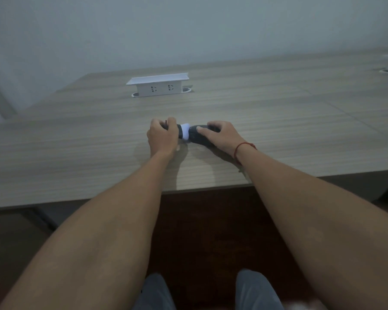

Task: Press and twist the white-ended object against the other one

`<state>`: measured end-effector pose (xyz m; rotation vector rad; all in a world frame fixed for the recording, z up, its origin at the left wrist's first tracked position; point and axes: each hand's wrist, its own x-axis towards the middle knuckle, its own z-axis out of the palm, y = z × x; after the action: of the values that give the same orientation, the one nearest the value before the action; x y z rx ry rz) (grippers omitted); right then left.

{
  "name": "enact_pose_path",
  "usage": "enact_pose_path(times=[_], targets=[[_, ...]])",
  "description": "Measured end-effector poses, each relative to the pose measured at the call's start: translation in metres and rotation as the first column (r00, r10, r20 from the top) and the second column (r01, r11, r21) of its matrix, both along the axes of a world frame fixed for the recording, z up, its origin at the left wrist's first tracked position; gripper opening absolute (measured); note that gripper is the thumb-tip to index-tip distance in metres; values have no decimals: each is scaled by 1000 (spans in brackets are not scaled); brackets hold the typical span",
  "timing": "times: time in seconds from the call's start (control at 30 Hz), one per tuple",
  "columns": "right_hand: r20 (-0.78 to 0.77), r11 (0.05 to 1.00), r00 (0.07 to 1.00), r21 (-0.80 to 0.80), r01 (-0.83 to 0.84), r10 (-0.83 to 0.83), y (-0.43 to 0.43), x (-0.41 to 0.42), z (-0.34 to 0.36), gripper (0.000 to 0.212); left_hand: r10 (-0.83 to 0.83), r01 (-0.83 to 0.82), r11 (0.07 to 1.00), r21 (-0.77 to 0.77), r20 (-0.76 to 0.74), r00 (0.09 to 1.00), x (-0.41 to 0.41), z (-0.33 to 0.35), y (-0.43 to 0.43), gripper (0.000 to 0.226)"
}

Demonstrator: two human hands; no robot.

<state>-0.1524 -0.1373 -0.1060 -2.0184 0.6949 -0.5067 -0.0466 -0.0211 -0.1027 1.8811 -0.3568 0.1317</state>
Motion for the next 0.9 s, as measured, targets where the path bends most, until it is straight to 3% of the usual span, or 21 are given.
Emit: enact_pose_path(times=[0.13, 0.33, 0.53, 0.7, 0.83, 0.9], targets=[[-36, 996, 999, -77, -43, 40, 0, 0, -1, 71, 4, -4, 1000, 25, 19, 1000, 2, -2, 6, 18], [-17, 992, 993, -50, -115, 114, -1, -6, 1, 68, 6, -8, 993, -121, -18, 1000, -2, 8, 0, 23], [-3, 992, 992, -26, -123, 123, -3, -4, 2, 71, 39, -25, 981, 191, -65, 997, 9, 14, -4, 30], [13, 991, 990, -12, -137, 137, -3, -5, 1, 70, -30, 29, 999, 18, 11, 1000, 3, 31, -15, 15], [16, 988, 989, 21, -150, 150, -3, -6, 1, 69, -25, 36, 989, 143, -79, 997, 4, 26, -23, 33], [19, 988, 988, 30, -152, 151, -4, -5, 1, 72, 14, 0, 991, 133, -101, 995, 9, 23, -20, 36]])
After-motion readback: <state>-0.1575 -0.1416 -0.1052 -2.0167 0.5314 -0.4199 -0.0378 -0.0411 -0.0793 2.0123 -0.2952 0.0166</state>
